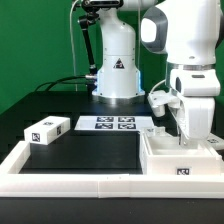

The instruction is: Assemble cabinet

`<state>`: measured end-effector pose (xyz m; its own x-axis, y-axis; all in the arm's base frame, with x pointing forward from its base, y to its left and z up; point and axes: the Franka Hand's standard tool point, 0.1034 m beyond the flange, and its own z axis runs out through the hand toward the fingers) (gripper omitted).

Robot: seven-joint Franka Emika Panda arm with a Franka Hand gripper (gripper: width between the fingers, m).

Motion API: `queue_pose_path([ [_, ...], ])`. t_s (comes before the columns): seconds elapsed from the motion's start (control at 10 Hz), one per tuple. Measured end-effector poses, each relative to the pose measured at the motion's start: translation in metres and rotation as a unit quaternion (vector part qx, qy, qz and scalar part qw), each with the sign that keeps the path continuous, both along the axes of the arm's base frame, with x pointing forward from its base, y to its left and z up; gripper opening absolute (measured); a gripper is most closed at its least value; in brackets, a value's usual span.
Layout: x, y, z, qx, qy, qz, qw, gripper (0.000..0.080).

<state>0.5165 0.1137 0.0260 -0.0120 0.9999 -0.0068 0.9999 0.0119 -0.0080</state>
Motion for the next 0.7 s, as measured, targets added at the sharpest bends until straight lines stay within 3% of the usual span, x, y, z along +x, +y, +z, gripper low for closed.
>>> queue_pose_path([
  [0.2, 0.0, 0.0, 0.0, 0.0, 0.0, 0.0, 1.0, 0.0399],
  [0.3, 0.0, -0.001, 0.0, 0.0, 0.0, 0.0, 1.0, 0.0399],
  [0.4, 0.002, -0.006, 0.004, 0.0, -0.003, 0.006, 1.0, 0.0599],
  [0.5, -0.002, -0.013, 0.011, -0.001, -0.006, 0.006, 1.0, 0.0732],
  [0.6, -0.009, -0.015, 0.018, -0.002, -0.01, 0.002, 1.0, 0.0732],
  [0.7, -0.019, -0.016, 0.027, -0.004, -0.011, 0.002, 1.0, 0.0785],
])
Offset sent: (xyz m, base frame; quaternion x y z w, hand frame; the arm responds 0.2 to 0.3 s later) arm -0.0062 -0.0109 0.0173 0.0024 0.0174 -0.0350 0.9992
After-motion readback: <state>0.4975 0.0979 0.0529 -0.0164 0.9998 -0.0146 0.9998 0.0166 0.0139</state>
